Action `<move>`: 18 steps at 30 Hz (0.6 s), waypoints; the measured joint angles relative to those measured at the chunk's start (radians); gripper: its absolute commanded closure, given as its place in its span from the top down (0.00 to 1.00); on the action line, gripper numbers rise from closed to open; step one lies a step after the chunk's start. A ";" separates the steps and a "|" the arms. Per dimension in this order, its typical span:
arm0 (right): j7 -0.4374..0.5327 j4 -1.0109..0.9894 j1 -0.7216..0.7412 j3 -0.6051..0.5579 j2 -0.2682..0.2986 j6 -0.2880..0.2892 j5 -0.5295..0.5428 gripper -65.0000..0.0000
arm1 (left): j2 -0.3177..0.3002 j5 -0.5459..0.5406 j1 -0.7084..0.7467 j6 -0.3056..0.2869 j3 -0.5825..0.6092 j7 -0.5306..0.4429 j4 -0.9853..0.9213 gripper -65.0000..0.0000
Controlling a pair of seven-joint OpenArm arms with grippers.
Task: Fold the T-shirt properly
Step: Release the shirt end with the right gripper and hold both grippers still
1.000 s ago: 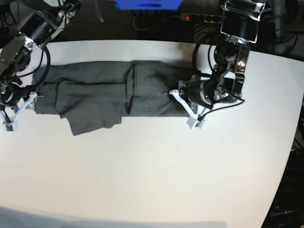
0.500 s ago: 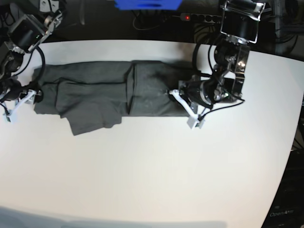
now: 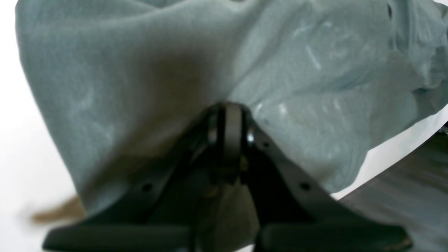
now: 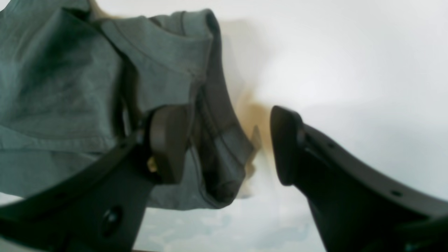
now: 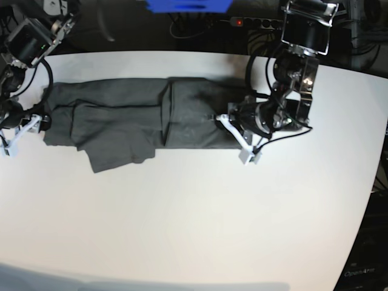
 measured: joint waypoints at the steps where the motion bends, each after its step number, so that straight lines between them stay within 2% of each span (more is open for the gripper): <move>1: 0.000 0.000 0.000 -0.002 0.000 0.000 0.000 0.59 | 0.000 0.000 0.000 0.000 0.000 0.000 0.000 0.04; 7: 0.006 0.000 -0.003 -0.068 0.000 0.000 0.003 0.59 | 0.000 0.000 0.005 0.000 -0.001 -0.006 0.002 0.04; 18: 0.054 -0.002 -0.026 -0.094 0.000 0.000 0.004 0.60 | 0.000 -0.001 0.012 0.000 -0.003 -0.011 0.003 0.04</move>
